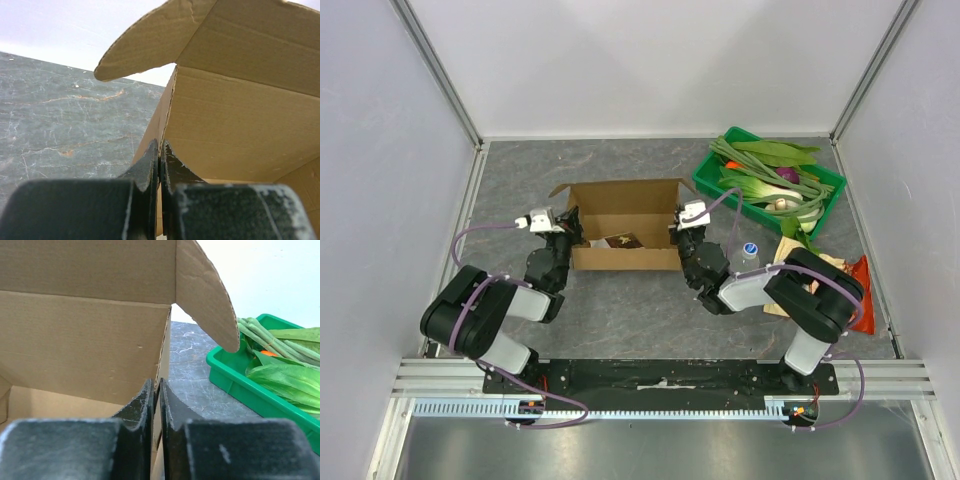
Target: Fold the paper box
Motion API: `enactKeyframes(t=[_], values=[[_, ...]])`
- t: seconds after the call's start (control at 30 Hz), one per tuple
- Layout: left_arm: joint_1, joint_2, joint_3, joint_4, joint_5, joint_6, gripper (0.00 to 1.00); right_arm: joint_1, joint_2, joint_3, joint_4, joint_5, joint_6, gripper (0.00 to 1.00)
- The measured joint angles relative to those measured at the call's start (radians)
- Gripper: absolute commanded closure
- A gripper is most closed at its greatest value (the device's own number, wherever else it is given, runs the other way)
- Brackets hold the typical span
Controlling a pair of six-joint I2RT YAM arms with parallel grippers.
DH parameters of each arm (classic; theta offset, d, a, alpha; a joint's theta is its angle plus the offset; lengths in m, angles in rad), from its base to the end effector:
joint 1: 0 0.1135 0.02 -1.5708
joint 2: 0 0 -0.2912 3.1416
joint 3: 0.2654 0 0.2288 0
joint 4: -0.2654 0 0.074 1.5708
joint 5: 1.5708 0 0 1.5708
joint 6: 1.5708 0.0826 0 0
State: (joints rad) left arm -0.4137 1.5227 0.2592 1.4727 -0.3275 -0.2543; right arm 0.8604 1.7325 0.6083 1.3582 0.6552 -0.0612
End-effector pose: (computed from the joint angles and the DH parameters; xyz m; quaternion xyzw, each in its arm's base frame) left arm 0.2660 -0.0878 0.2437 -0.0768 0.6291 -0.1544 0.7579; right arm 0.2677 0.2341 0.2600 -0.0347 0.6379 0.1054 0.7621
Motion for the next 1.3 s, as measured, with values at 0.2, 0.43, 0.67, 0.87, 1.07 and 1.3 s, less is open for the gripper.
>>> enactKeyframes(t=[0.2,0.43,0.67,0.87,1.07,1.3], values=[[-0.005,-0.031,-0.039,-0.002,0.024,-0.003,0.98,0.045,-0.133,-0.016,-0.167,0.004,0.048,0.52],[-0.012,-0.045,-0.063,0.001,0.045,-0.003,0.98,0.052,-0.446,-0.015,-0.585,-0.055,0.193,0.14],[-0.014,-0.065,-0.085,-0.002,0.050,-0.002,0.98,0.047,-0.684,0.064,-1.140,-0.214,0.291,0.02],[-0.014,-0.085,-0.116,-0.002,0.059,-0.002,0.98,-0.012,-0.664,0.357,-1.543,-0.414,0.251,0.02],[-0.017,-0.087,-0.129,-0.008,0.068,-0.002,0.98,-0.016,-0.514,0.624,-1.716,-0.563,0.013,0.04],[-0.021,-0.095,-0.141,-0.010,0.068,-0.002,0.98,-0.003,-0.309,0.710,-1.738,-0.672,-0.163,0.14]])
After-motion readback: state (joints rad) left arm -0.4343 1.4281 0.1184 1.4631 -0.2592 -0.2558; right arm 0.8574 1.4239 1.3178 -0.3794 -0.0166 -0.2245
